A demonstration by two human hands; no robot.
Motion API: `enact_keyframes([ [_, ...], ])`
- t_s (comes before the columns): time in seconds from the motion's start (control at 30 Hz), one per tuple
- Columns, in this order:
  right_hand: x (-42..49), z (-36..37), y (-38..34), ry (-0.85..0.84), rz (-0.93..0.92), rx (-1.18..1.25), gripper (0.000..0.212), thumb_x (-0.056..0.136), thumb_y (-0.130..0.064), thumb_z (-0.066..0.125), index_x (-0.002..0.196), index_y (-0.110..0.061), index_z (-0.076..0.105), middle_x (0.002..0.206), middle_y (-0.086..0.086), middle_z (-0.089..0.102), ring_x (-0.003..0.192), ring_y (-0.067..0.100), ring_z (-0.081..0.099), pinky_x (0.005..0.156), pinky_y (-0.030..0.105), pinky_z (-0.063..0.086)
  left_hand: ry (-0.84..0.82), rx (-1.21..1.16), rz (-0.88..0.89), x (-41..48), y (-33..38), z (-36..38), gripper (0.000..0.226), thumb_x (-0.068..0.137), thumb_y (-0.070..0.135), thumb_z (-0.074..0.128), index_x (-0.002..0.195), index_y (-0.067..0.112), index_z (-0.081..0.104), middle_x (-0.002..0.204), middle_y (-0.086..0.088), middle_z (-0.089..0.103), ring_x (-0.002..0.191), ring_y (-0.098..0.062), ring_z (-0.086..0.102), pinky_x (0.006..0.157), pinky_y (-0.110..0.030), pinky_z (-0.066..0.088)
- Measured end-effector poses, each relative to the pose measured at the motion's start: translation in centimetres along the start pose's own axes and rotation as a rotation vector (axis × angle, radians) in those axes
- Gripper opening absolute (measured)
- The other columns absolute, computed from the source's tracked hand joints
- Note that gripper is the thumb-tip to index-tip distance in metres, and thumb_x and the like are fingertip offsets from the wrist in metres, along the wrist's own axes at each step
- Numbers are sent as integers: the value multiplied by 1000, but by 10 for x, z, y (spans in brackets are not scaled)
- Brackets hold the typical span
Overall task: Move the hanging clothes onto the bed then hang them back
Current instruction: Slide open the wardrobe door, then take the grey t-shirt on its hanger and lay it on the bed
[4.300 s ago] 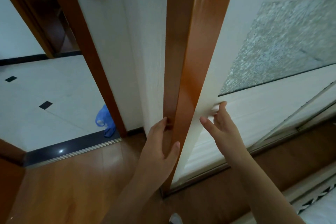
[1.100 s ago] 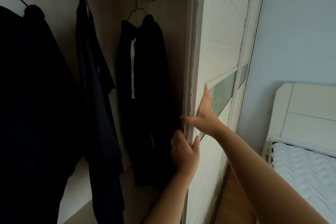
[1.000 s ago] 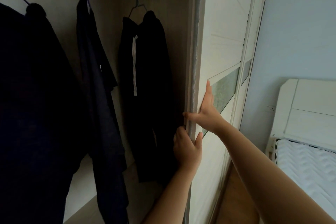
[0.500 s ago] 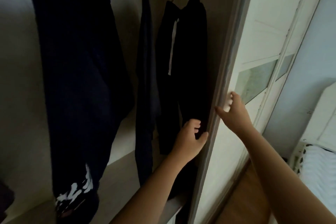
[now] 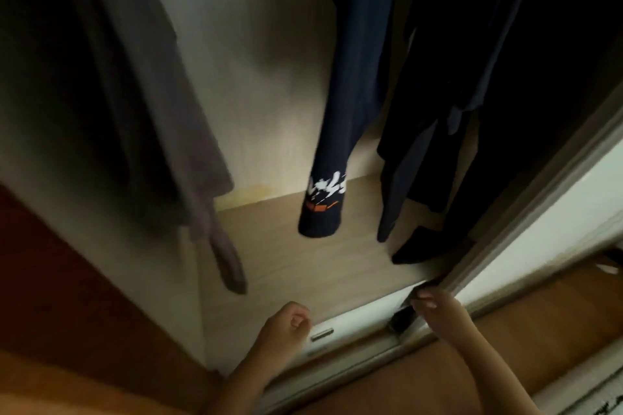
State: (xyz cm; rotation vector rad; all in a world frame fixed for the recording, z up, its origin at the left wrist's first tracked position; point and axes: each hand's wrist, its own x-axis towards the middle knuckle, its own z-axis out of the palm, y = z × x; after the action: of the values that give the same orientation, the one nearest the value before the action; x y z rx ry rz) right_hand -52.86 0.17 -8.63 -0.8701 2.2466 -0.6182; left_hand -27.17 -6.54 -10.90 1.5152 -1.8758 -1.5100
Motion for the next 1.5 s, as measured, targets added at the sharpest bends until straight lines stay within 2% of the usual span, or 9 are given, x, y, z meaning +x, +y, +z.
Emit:
enact_keyframes([
  [0.17,-52,81,-11,-213,-68,-86,25,88,-12,56,112,-7,58,106,12,62,108,28,59,72,20,35,125,44,-3,-70,-43,-43,21,70,54,46,79,36,51,81,1,62,84,-18,63,79,-31,48],
  [0.3,-98,115,-48,-266,-234,-75,12,89,-12,55,94,-23,58,87,-3,60,91,22,61,66,14,42,177,124,133,-119,-41,-86,13,90,29,51,89,42,48,95,11,64,89,0,59,81,-17,46],
  [0.4,-131,121,-87,-202,-366,1,15,89,-11,55,89,-27,58,80,-17,56,80,11,58,62,4,42,203,195,289,-148,-28,-114,16,92,29,48,102,42,47,107,17,61,102,7,54,89,-10,42],
  [0.6,-186,90,-158,-15,-635,68,16,90,-14,55,101,-24,58,93,-9,63,87,6,60,71,12,45,284,296,670,-190,34,-152,38,87,41,37,122,30,47,113,20,50,111,5,45,90,1,32],
  [0.77,-214,35,-212,166,-834,164,25,86,-19,59,92,-42,54,86,-28,64,90,-7,62,86,30,52,611,399,951,-200,81,-182,30,87,29,44,118,27,44,115,5,58,107,1,48,93,-8,37],
  [0.97,-233,-19,-278,306,-1061,261,21,86,-22,58,104,-33,55,100,-16,63,99,6,62,92,32,50,890,506,1195,-214,139,-213,26,89,22,48,112,14,58,113,-1,62,107,-4,52,96,-11,37],
  [1.1,-242,-44,-316,376,-1186,266,21,87,-23,58,103,-34,53,96,-24,59,94,-3,60,83,19,47,1039,533,1256,-229,173,-236,26,89,19,48,110,10,60,114,-5,60,108,-8,51,97,-12,37],
  [1.4,-252,-88,-416,449,-1335,350,18,85,-21,60,101,-26,53,94,-8,59,80,2,57,71,6,43,1450,560,1267,-243,227,-277,30,88,23,50,116,14,51,128,-7,44,120,-16,41,100,-19,35],
  [1.5,-249,-94,-445,452,-1322,365,21,85,-22,60,105,-20,55,101,-4,57,80,4,54,72,14,42,1514,522,1199,-241,235,-281,36,86,30,47,120,18,45,130,-2,36,121,-16,38,99,-23,32],
])
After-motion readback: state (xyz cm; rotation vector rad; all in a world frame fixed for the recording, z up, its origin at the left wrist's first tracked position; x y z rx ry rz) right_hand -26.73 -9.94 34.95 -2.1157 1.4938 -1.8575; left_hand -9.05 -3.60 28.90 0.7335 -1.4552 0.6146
